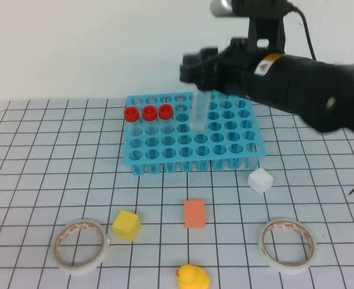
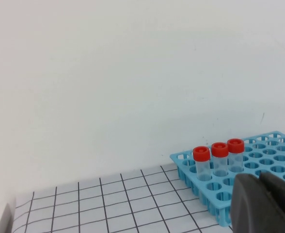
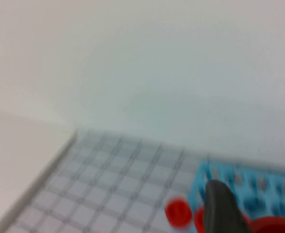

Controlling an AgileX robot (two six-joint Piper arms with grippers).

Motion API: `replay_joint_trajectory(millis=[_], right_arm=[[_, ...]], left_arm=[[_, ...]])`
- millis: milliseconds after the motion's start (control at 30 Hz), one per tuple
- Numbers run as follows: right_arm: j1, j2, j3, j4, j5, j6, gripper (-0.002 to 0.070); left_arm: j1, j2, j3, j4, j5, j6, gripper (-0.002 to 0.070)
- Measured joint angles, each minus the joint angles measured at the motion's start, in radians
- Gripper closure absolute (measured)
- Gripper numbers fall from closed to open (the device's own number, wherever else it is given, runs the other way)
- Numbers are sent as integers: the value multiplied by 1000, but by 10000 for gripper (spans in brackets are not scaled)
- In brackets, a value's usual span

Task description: Place the test tubes

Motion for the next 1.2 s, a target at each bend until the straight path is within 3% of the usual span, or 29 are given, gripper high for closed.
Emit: replay_joint_trajectory(millis=[133,267,667,1200], right_arm=[[10,46,-2,-525,-230,489,409],[13,119,-3,-647,-369,616,409],[13,209,-3,-483,-484,176,409],[13,327,-18,-266,-571,-79,409]], left_arm=[[0,0,0,0,0,0,676],[0,0,0,0,0,1,676],[0,0,0,0,0,1,676],[0,0,0,0,0,1,676]])
